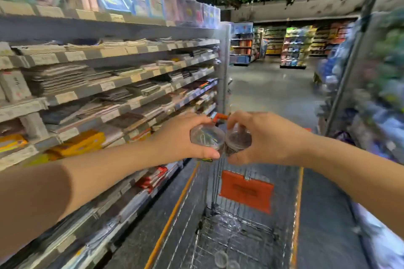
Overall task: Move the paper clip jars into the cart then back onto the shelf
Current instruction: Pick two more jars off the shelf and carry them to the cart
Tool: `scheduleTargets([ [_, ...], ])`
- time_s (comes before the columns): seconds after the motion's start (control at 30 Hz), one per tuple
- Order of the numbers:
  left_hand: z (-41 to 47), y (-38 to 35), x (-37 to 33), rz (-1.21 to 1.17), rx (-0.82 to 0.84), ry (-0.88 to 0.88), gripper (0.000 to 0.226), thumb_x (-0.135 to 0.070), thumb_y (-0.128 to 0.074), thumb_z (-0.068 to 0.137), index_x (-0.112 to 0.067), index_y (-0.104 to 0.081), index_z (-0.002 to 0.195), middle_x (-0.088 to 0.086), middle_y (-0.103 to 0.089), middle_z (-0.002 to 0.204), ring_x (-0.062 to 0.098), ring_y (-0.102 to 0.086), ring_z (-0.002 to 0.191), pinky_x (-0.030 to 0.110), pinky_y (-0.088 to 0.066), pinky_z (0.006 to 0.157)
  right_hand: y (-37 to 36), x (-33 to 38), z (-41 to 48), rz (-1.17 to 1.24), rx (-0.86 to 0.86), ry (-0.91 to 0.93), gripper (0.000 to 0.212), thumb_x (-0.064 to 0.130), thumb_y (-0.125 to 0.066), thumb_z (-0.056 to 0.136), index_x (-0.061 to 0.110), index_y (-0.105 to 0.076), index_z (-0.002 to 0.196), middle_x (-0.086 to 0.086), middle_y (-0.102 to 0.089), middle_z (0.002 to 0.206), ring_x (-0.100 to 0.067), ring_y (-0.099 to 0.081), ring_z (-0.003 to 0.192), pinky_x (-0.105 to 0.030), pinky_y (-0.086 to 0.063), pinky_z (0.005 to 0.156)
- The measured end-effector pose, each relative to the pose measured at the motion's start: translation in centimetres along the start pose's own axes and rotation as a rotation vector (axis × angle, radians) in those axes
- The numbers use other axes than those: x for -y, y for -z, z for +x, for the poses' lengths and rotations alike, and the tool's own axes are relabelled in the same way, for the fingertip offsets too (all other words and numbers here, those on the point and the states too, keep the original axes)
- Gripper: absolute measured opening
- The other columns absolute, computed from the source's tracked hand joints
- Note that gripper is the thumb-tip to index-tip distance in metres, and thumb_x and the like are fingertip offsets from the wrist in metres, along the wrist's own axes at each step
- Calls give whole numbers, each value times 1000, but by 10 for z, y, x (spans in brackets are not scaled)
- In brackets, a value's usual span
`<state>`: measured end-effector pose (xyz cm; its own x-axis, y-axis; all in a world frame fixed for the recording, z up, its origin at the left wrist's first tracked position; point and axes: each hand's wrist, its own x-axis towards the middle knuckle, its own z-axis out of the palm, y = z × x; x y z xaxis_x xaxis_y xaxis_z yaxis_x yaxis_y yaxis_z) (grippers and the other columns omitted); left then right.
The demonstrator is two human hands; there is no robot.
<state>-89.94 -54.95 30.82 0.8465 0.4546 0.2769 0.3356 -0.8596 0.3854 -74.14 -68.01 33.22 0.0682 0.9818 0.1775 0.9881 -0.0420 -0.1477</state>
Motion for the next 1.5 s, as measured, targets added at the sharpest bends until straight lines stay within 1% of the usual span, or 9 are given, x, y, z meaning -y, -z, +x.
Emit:
scheduleTargets([
  [0.1,33,-38,17,-9,65,-64,80,-55,-76,64,-25,-46,132,-11,-46,133,5,-41,121,14,-27,87,-32,-30,2,29,-20,-105,56,52,-71,70,28,-46,114,7,-57,87,-12,-52,75,-29,-44,65],
  [0.23,72,-91,52,-38,165,-105,78,-53,-75,65,-24,-48,131,-10,-49,130,2,-41,116,13,-25,84,-85,-63,17,76,2,-248,57,52,-71,71,29,-46,116,9,-53,98,-14,-52,87,-31,-43,72],
  [0.43,97,-176,106,-168,307,-70,65,-41,-82,62,-18,-57,117,-16,-53,101,7,-51,100,18,-36,81,-178,-101,36,196,82,-371,53,52,-71,71,29,-49,114,10,-53,104,-12,-52,93,-30,-42,75],
  [0.57,95,-242,140,-138,422,-83,71,-50,-78,65,-24,-49,124,-9,-51,117,6,-46,105,16,-31,82,-251,-120,33,182,130,-425,58,52,-71,70,29,-46,117,7,-52,111,-16,-49,102,-30,-39,80],
  [0.73,78,-320,167,-151,549,-39,69,-50,-78,65,-23,-49,121,-14,-46,107,6,-46,105,20,-34,80,-334,-133,20,208,226,-521,66,52,-69,72,24,-44,127,0,-53,119,-23,-50,108,-35,-43,90],
  [1.0,49,-454,208,-125,624,155,71,-60,-73,62,-27,-49,120,-7,-53,118,13,-50,109,36,-47,90,-469,-155,5,268,333,-725,66,51,-67,76,25,-40,131,-4,-52,121,-27,-49,108,-35,-45,85],
  [1.13,29,-501,225,-107,649,245,77,-50,-74,69,-17,-42,131,2,-46,128,18,-46,117,31,-40,94,-518,-162,-5,270,367,-808,62,47,-68,76,23,-43,128,-4,-51,122,-28,-49,111,-36,-42,87],
  [1.37,-8,-538,264,-42,637,400,66,-49,-69,75,-16,-40,125,4,-42,123,21,-50,104,29,-39,77,-566,-172,-36,207,506,-1044,62,44,-65,83,21,-36,133,-7,-43,132,-32,-41,121,-41,-45,88],
  [1.5,-25,-550,281,11,696,440,58,-41,-68,79,-15,-38,121,6,-41,119,22,-49,100,30,-41,78,-588,-173,-43,189,556,-1094,60,41,-63,85,20,-34,133,-7,-44,130,-32,-43,118,-39,-47,82],
])
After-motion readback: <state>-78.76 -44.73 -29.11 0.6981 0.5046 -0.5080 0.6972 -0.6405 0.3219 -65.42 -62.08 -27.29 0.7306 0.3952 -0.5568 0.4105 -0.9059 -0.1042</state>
